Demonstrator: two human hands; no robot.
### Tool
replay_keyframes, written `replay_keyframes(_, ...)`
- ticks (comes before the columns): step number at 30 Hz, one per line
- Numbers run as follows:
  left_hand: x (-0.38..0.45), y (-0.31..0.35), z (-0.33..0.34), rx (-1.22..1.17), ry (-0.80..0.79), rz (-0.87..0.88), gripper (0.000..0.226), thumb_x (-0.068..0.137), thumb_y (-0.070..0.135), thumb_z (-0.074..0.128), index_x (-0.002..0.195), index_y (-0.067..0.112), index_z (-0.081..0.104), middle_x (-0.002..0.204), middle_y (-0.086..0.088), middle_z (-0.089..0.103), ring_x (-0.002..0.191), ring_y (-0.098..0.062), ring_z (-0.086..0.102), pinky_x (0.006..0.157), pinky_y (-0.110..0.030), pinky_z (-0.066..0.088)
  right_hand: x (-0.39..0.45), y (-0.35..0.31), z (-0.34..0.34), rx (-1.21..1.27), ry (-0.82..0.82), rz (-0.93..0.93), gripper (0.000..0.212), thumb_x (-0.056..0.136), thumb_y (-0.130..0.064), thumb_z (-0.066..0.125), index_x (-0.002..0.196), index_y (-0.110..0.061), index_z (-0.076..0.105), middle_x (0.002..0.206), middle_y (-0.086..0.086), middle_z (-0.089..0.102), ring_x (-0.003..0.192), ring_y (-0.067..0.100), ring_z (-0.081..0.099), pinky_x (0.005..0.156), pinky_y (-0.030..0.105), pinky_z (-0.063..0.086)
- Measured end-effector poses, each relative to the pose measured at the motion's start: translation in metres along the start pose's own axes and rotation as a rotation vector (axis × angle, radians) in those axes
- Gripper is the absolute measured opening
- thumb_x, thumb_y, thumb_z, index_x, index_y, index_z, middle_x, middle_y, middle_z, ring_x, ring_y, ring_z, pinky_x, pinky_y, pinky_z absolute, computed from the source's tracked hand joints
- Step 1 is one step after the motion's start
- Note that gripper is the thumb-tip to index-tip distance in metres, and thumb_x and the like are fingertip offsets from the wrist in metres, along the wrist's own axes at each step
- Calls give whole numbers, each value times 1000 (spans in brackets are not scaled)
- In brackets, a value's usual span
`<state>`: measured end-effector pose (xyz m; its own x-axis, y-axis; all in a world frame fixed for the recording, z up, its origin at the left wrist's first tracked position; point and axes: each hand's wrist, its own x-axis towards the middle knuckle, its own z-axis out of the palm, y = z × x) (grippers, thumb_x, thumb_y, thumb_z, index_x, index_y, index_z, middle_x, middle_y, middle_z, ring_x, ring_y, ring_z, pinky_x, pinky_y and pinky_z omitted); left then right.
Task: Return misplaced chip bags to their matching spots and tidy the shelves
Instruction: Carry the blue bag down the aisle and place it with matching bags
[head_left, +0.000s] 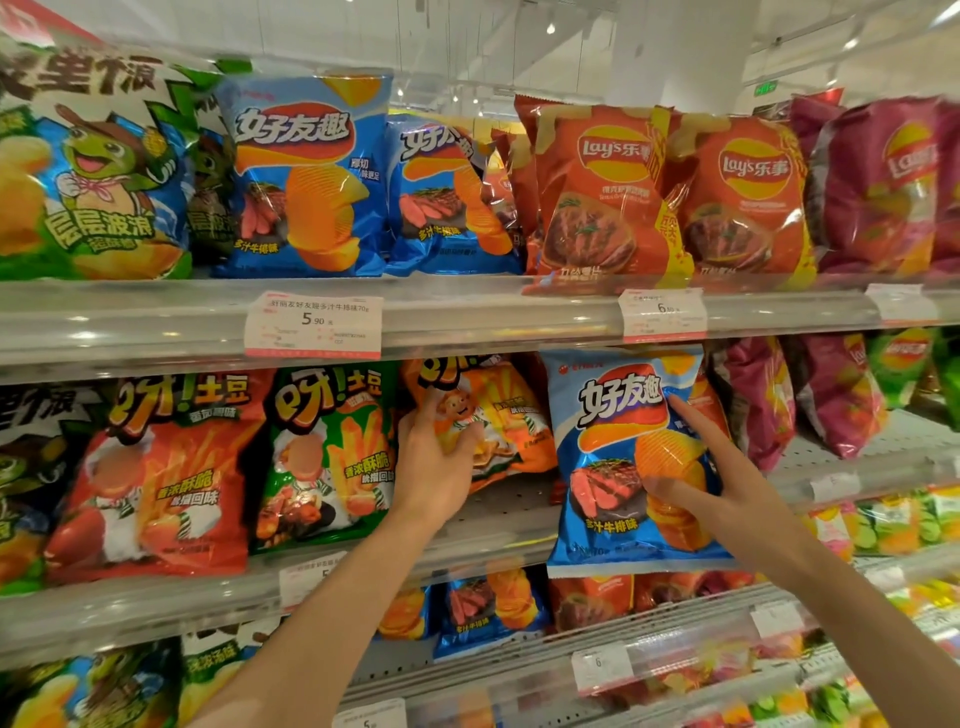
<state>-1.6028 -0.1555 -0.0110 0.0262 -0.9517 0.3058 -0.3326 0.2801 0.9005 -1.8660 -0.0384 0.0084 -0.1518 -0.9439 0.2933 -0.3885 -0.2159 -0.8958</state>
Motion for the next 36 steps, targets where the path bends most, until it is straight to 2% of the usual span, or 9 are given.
replay_keyframes(3, -7, -1, -2, -18, -12, 6, 64, 99, 34, 60, 155, 29, 29, 147, -2, 37, 131, -14, 44, 100, -19, 30, -3, 1, -5, -3, 13, -2, 81, 89, -8, 71, 150, -46, 33, 131, -19, 57, 101, -7, 65, 72, 11, 54)
replay_keyframes(6, -13, -1, -3, -8, -21, 32, 65, 100, 34, 58, 157, 29, 27, 149, 0, 35, 122, -2, 38, 99, -16, 27, -5, 3, -10, 1, 18, 5, 81, 89, -7, 70, 150, -46, 33, 131, -19, 56, 101, -7, 65, 71, 12, 54)
replay_keyframes(14, -33, -1, 3, 24, -33, 103, 67, 99, 39, 57, 157, 31, 25, 151, 2, 33, 132, -9, 43, 107, -20, 30, -11, 5, -17, -18, 31, 10, 79, 91, -5, 68, 150, -44, 33, 132, -19, 53, 97, -12, 64, 68, 11, 54)
replay_keyframes(20, -45, 1, 5, 95, 1, 214, 70, 98, 37, 58, 158, 32, 23, 152, 6, 29, 121, 3, 40, 103, -18, 32, -16, 10, -23, -35, 43, 11, 79, 91, -6, 69, 148, -48, 33, 133, -18, 52, 98, -11, 64, 66, 13, 55)
replay_keyframes(23, -49, 0, 4, 139, 20, 264, 71, 97, 37, 59, 158, 31, 22, 151, 4, 30, 126, -4, 44, 107, -28, 42, -18, 12, -25, -33, 52, 6, 80, 91, -6, 69, 147, -50, 34, 134, -18, 51, 99, -12, 62, 66, 12, 55)
replay_keyframes(28, -57, 3, -4, 248, 37, 283, 72, 98, 39, 58, 158, 29, 22, 156, 2, 25, 133, -17, 44, 102, -23, 37, -21, 15, -28, -48, 57, -1, 80, 90, -9, 70, 148, -51, 33, 139, -13, 52, 103, -9, 63, 69, 12, 55)
replay_keyframes(31, -64, 2, -13, 320, 43, 306, 72, 97, 46, 54, 158, 33, 18, 157, 7, 23, 115, -30, 60, 94, -34, 49, -22, 14, -26, -53, 53, 3, 80, 90, -11, 70, 148, -51, 33, 139, -10, 54, 103, -6, 64, 69, 13, 55)
replay_keyframes(33, -68, 1, -21, 362, 47, 315, 72, 97, 48, 52, 158, 32, 18, 155, 9, 23, 107, -31, 63, 85, -28, 45, -22, 13, -22, -58, 52, 0, 80, 90, -10, 70, 148, -51, 33, 138, -11, 54, 102, -8, 63, 69, 12, 55)
replay_keyframes(36, -77, 1, -35, 395, 46, 316, 72, 95, 52, 49, 158, 35, 18, 154, 14, 22, 101, -34, 65, 83, -22, 38, -20, 9, -14, -69, 48, -9, 79, 91, -9, 70, 148, -49, 33, 136, -15, 53, 101, -12, 62, 69, 9, 53)
